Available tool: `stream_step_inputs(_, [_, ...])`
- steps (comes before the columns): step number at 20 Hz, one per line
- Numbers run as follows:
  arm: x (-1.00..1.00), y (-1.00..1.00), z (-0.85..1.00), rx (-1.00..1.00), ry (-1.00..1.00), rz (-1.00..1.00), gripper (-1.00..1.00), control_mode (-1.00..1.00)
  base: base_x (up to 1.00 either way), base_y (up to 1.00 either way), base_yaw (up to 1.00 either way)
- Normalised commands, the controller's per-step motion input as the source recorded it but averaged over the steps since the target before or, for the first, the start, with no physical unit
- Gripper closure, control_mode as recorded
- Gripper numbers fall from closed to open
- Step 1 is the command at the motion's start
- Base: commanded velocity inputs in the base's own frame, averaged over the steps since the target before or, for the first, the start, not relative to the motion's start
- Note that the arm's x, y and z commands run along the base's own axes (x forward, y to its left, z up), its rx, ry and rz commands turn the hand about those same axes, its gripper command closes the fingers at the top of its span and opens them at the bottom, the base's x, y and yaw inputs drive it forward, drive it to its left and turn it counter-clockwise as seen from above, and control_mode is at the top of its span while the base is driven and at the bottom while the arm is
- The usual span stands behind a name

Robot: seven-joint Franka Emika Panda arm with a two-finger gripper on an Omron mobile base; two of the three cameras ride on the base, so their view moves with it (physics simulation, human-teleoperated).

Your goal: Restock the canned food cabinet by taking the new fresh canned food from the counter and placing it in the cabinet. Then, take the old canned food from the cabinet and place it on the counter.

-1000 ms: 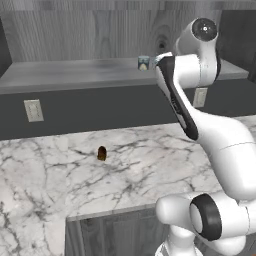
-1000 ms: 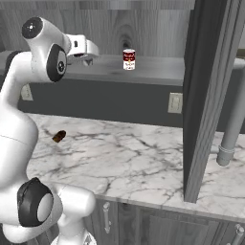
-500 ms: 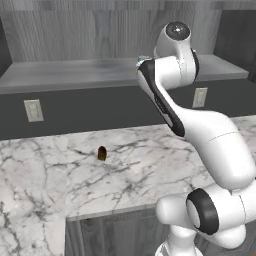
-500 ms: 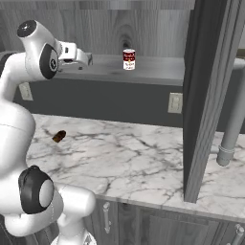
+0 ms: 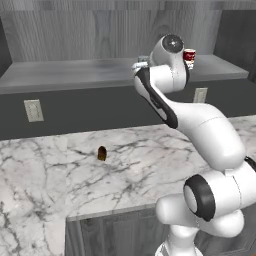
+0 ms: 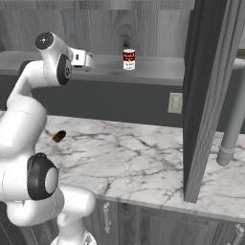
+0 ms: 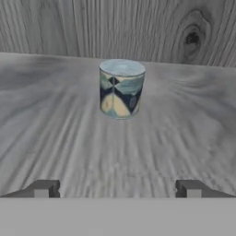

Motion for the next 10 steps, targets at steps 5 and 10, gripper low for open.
stream_step_inputs(5, [0.62,0.03,0.06,0.00,0.00,0.00,-1.00,-1.00,0.00,0.00,0.00])
stream_step_inputs(10, [0.43,0.02,0.11,0.00,0.00,0.00,-1.00,-1.00,0.00,0.00,0.00])
